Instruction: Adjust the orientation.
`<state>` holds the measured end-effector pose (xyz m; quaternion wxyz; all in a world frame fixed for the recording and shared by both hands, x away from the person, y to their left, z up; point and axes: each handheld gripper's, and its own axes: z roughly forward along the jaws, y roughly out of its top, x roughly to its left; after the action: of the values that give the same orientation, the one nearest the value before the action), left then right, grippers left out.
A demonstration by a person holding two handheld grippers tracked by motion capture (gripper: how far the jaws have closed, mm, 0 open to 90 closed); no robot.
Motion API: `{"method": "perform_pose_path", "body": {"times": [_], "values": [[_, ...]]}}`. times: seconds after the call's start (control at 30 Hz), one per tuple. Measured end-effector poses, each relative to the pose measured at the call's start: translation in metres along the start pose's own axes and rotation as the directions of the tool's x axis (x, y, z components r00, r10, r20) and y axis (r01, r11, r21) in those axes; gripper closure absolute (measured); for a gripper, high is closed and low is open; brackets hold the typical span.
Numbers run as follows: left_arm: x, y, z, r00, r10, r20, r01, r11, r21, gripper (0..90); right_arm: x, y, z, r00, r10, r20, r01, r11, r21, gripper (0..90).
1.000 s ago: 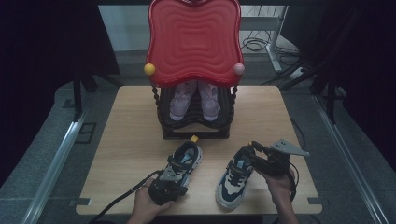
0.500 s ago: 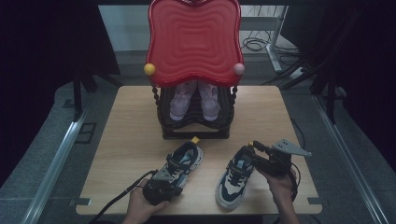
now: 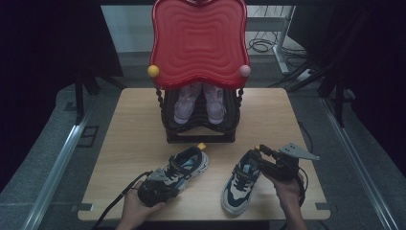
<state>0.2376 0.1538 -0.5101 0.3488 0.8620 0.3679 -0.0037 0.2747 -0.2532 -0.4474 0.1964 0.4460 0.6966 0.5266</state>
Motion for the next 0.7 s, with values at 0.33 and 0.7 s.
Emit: {"method": "perform_pose_path", "body": {"times": [0.33, 0.7], "values": [[0.013, -0.003, -0.005, 0.9997, -0.025, 0.003, 0.025, 0.9997, 0.0, 90.0, -0.001, 0.0, 0.0, 0.9999, 0.005, -0.011, -0.005, 1.0, -0.003, 50.6], [0.023, -0.005, -0.008, 0.9992, -0.041, -0.002, 0.041, 0.9992, -0.001, 90.0, -0.002, 0.0, 0.0, 1.0, 0.004, -0.008, -0.004, 1.0, -0.003, 50.6]]}}
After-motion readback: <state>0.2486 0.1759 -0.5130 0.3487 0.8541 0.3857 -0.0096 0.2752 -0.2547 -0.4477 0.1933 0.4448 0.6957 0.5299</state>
